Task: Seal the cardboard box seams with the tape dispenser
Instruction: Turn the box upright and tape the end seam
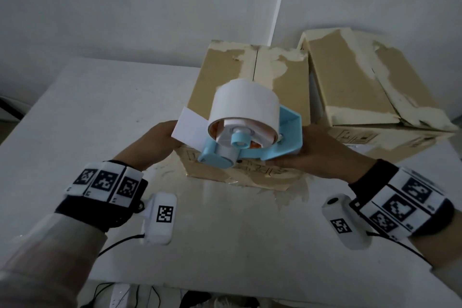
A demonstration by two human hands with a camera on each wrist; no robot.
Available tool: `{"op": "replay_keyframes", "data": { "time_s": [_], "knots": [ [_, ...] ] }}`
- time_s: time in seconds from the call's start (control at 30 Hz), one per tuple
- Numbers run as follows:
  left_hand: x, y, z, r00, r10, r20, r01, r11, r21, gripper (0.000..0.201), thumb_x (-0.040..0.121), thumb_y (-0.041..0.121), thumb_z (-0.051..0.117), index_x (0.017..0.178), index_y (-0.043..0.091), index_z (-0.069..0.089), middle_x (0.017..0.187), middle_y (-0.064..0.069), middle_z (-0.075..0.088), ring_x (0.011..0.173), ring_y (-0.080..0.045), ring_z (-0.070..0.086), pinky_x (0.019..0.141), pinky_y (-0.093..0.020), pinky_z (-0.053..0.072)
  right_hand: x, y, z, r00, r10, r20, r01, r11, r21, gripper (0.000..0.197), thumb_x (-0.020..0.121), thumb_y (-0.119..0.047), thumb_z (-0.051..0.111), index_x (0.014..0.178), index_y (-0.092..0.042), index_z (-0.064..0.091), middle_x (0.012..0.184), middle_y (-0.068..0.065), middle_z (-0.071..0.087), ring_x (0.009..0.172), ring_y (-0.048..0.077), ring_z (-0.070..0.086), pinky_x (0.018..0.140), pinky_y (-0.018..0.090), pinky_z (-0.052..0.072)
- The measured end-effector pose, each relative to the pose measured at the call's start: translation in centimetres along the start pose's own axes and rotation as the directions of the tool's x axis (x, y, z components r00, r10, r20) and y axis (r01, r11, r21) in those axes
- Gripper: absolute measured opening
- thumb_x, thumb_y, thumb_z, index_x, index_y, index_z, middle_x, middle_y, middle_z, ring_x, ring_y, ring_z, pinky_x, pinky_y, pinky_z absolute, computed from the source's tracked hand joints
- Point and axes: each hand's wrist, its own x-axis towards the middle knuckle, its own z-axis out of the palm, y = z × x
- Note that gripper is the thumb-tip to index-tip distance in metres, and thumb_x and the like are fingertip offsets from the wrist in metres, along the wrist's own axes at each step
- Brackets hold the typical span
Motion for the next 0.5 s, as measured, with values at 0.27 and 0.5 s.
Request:
{"op": "replay_keyframes", "data": {
  "time_s": [0.27,0.5],
  "knots": [
    [0.6,-0.8,0.2,1.0,0.028,0.008,-0.028,0.997,0.074,0.021,0.094,0.028,0.044,0.106,0.02,0.059,0.095,0.003,0.066,0.087,-0.014,0.06,0.073,-0.024,0.046,-4.0,2.5,-3.2,0.997,0.066,-0.031,-0.064,0.996,0.061,0.035,0.066,-0.019,0.076,0.088,-0.04,0.058,0.082,-0.032,0.067,0.081,-0.01,0.063,0.062,0.008,0.048],
    [0.7,-0.5,0.4,1.0,0.003,0.008,-0.004,0.996,0.085,0.026,0.094,0.029,0.043,0.108,0.016,0.06,0.104,-0.004,0.065,0.089,-0.01,0.06,0.078,-0.021,0.046,-9.1,4.2,-6.9,0.951,0.288,-0.112,-0.272,0.952,0.139,0.056,0.041,-0.056,0.082,0.087,-0.028,0.069,0.087,0.002,0.074,0.085,0.009,0.067,0.075,0.035,0.054]
  ]
}}
